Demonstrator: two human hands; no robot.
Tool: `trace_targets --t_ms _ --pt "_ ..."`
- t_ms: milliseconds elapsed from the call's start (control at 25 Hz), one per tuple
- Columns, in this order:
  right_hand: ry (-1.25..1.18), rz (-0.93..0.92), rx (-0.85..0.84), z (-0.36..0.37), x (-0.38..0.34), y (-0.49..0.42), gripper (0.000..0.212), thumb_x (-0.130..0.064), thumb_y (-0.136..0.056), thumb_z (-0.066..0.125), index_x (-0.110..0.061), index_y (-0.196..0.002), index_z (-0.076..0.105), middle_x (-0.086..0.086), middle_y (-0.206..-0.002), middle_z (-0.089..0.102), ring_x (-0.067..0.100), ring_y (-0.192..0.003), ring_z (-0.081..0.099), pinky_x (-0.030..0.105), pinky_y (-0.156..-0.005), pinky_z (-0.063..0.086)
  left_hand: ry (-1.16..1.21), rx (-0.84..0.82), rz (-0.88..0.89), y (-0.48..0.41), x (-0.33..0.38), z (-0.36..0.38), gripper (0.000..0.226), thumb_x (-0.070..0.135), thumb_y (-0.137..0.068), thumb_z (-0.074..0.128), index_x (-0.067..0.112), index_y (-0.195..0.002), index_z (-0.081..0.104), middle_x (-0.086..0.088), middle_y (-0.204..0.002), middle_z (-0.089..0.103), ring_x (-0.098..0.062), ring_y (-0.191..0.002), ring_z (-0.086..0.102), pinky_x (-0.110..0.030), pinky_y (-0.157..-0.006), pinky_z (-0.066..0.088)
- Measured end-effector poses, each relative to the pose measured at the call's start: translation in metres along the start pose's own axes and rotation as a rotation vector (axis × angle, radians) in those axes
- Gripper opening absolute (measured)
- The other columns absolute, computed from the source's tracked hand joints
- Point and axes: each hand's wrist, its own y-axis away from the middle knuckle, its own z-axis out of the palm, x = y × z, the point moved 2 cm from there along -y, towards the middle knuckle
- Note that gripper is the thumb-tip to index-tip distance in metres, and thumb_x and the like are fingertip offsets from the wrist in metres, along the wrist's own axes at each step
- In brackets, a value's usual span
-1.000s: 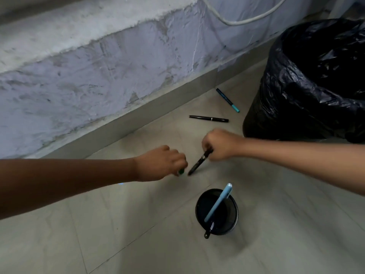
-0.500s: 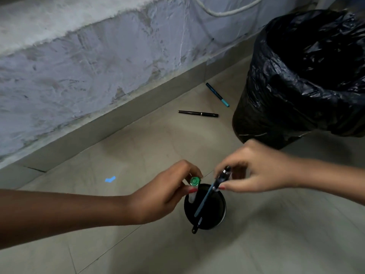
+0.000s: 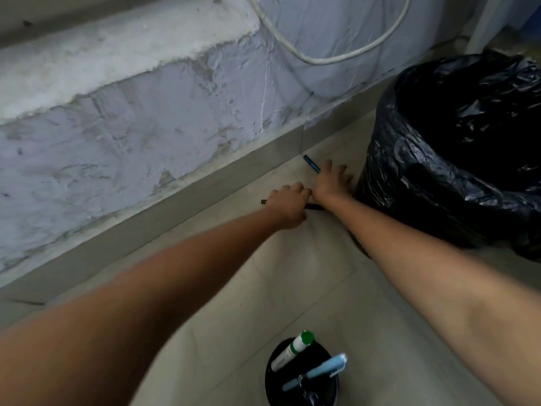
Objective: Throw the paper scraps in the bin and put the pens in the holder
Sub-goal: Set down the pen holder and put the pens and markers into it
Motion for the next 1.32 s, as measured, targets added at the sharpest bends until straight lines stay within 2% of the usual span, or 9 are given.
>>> trace_targets --t_ms 120,320,560,680,800,920,1000,1200,1320 --pt "0.112 -0.038 0.038 0.023 0.015 -0.012 0.044 -0.006 -0.096 0.028 -0.002 -0.14 0.023 0.032 -0.144 0.025 0.046 -0.13 0.028 0.048 -0.108 0.027 -0.179 0.025 0.0 -0.003 0.009 0.018 0.033 0.018 -0.093 0.048 0.005 -0.123 0.04 -0.017 -0.129 0.043 -0.035 -0.116 0.042 -0.046 -0.09 0.042" --pt "0.386 -0.384 0.118 0.03 0.022 0.023 0.031 0.007 -0.09 0.034 0.01 -0.117 0.05 0.026 -0.122 0.053 0.041 -0.112 0.051 0.043 -0.091 0.046 -0.366 0.013 0.32 0.055 0.001 0.026 0.023 0.015 -0.098 0.033 0.003 -0.117 0.041 -0.018 -0.119 0.049 -0.035 -0.101 0.053 -0.042 -0.074 0.043" --pt "0.13 -0.666 0.039 -0.021 0.0 0.1 0.021 -0.004 -0.079 0.053 0.0 -0.095 0.067 0.023 -0.094 0.07 0.038 -0.088 0.064 0.036 -0.076 0.055 0.843 0.45 0.09 0.169 -0.004 -0.045 0.009 0.021 -0.087 0.038 0.022 -0.088 0.047 -0.003 -0.085 0.056 -0.021 -0.08 0.057 -0.024 -0.066 0.048" --pt "-0.167 -0.95 0.126 -0.077 0.013 0.166 0.018 -0.01 -0.071 0.056 -0.008 -0.078 0.072 0.008 -0.071 0.071 0.014 -0.065 0.062 0.015 -0.065 0.045 1.119 0.432 0.063 0.224 0.015 -0.063 0.007 0.022 -0.085 0.04 0.025 -0.088 0.046 0.004 -0.079 0.058 -0.011 -0.078 0.058 -0.014 -0.063 0.049" --pt "-0.297 -1.089 0.09 -0.109 0.042 0.218 0.018 -0.004 -0.072 0.059 -0.011 -0.08 0.074 -0.003 -0.071 0.065 0.005 -0.062 0.057 0.007 -0.063 0.046 1.004 0.333 0.166 0.252 0.029 -0.051 0.022 0.031 -0.087 0.041 0.012 -0.094 0.049 0.001 -0.087 0.06 -0.01 -0.079 0.058 -0.013 -0.069 0.046" --pt "-0.199 -0.857 -0.009 -0.08 0.072 0.207 0.02 0.001 -0.078 0.064 -0.014 -0.086 0.074 0.0 -0.082 0.07 0.005 -0.067 0.06 0.007 -0.064 0.048 0.956 0.298 0.122 0.258 0.031 -0.03 0.019 0.029 -0.088 0.042 0.013 -0.095 0.05 -0.001 -0.09 0.062 -0.009 -0.084 0.059 -0.015 -0.072 0.046" --pt "-0.065 -0.729 -0.256 -0.059 0.09 0.197 0.023 0.0 -0.078 0.065 -0.018 -0.091 0.07 -0.001 -0.09 0.07 0.006 -0.069 0.06 0.003 -0.06 0.044 0.951 0.277 0.13 0.256 0.031 -0.022 0.017 0.032 -0.088 0.042 0.019 -0.095 0.05 0.003 -0.092 0.062 -0.01 -0.089 0.06 -0.022 -0.076 0.049" --pt "-0.074 -0.856 -0.292 -0.031 0.119 0.24 0.024 -0.006 -0.069 0.056 -0.027 -0.067 0.044 -0.012 -0.072 0.048 0.011 -0.062 0.05 0.019 -0.054 0.04 0.84 0.162 0.306 0.251 0.03 -0.008 0.015 0.028 -0.089 0.046 0.02 -0.099 0.053 0.008 -0.095 0.06 -0.01 -0.091 0.061 -0.027 -0.08 0.051" --pt "0.124 -1.187 -0.464 -0.008 0.134 0.274 0.01 -0.014 -0.065 0.051 -0.023 -0.068 0.047 -0.005 -0.071 0.054 0.016 -0.06 0.052 0.019 -0.047 0.039 0.538 0.1 0.5 0.249 0.029 0.0 0.019 0.025 -0.089 0.048 0.013 -0.103 0.055 -0.006 -0.102 0.06 -0.018 -0.099 0.056 -0.03 -0.086 0.047"
